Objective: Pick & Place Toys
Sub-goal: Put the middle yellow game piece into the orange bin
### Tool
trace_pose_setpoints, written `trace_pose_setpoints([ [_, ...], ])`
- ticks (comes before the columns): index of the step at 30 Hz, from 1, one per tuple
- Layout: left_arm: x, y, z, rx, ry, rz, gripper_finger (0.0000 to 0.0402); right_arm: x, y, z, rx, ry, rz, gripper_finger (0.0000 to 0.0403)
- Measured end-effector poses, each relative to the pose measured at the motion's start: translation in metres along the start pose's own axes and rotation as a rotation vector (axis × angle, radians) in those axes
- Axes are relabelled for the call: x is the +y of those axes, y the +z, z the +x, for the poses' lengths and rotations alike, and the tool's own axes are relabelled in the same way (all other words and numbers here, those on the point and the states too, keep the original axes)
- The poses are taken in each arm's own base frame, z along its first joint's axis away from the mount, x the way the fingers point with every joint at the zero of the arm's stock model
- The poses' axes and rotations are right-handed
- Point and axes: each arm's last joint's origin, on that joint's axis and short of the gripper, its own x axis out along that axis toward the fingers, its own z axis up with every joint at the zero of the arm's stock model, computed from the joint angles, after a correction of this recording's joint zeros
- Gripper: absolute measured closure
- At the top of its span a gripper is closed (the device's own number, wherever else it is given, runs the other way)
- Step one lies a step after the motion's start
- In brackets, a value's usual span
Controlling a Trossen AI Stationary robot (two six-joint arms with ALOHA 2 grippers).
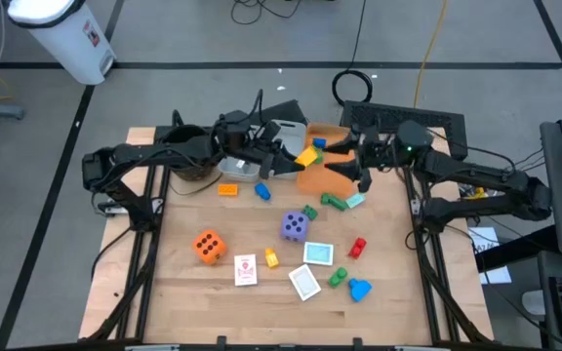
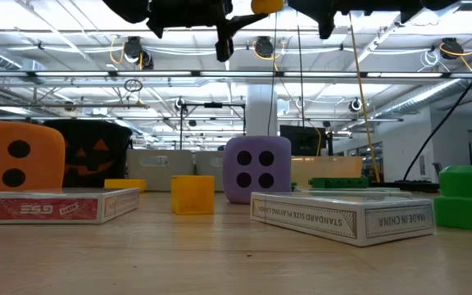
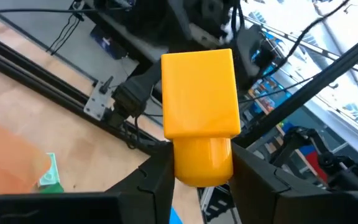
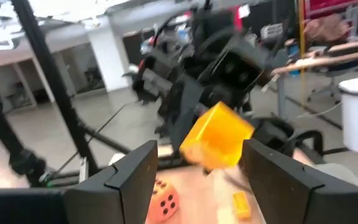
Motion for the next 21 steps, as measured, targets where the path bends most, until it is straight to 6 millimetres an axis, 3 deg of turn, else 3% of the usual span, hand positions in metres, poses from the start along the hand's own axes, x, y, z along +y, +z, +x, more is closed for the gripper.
trace_pose_setpoints([
  [7,0.0,-0.001,0.0,0.026,-0.019,-0.033,0.0287,0.005,-0.012,0.014,0.045,0.042,-0.056,0.0177],
  [14,0.0,-0.003,0.0,0.049,-0.021,-0.056,0.0256,0.003,-0.011,0.015,0.035,-0.006,-0.109,0.0177],
  [21,0.0,-0.003,0.0,0.055,-0.033,-0.062,0.0287,0.003,-0.011,0.015,0.034,-0.012,-0.131,0.0177],
])
